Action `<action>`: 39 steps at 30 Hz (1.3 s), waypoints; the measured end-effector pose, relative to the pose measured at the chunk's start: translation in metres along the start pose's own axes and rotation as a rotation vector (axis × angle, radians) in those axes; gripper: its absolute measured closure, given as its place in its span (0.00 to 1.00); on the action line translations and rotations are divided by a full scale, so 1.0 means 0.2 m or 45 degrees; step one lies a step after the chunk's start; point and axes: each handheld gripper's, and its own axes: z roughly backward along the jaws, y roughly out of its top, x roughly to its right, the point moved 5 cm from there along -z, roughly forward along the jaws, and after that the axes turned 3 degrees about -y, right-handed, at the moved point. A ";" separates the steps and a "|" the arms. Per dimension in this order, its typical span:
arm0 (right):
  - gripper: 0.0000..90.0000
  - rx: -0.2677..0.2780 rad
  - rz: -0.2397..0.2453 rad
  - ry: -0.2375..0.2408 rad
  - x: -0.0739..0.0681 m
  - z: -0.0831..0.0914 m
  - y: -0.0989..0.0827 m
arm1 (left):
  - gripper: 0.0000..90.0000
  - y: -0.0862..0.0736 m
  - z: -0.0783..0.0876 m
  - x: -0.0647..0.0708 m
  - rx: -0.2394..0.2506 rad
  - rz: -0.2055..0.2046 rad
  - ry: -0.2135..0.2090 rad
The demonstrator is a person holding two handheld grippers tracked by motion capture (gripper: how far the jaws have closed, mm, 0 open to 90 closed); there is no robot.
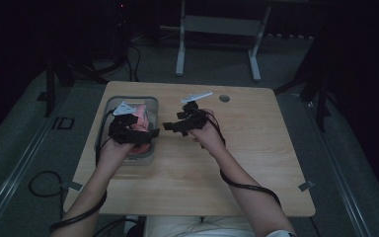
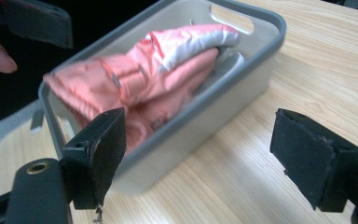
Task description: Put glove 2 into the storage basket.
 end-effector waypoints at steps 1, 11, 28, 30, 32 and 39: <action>0.21 -0.006 0.010 -0.006 0.00 0.01 -0.01 | 0.04 0.00 -0.01 0.03 -0.001 -0.013 -0.015; 0.20 -0.030 0.057 -0.020 0.06 0.11 -0.15 | 0.04 -0.02 -0.08 0.23 -0.029 -0.107 -0.065; 0.20 -0.067 0.060 -0.019 0.15 0.18 -0.45 | 0.04 -0.17 -0.24 0.47 -0.110 -0.251 -0.202; 0.20 -0.058 0.058 -0.022 0.15 0.19 -0.47 | 0.04 -0.19 -0.26 0.49 -0.108 -0.258 -0.223; 0.20 -0.056 0.056 -0.022 0.16 0.20 -0.48 | 0.04 -0.20 -0.26 0.50 -0.098 -0.259 -0.236; 0.21 -0.040 0.053 -0.035 0.17 0.23 -0.56 | 0.04 -0.28 -0.33 0.58 -0.108 -0.325 -0.303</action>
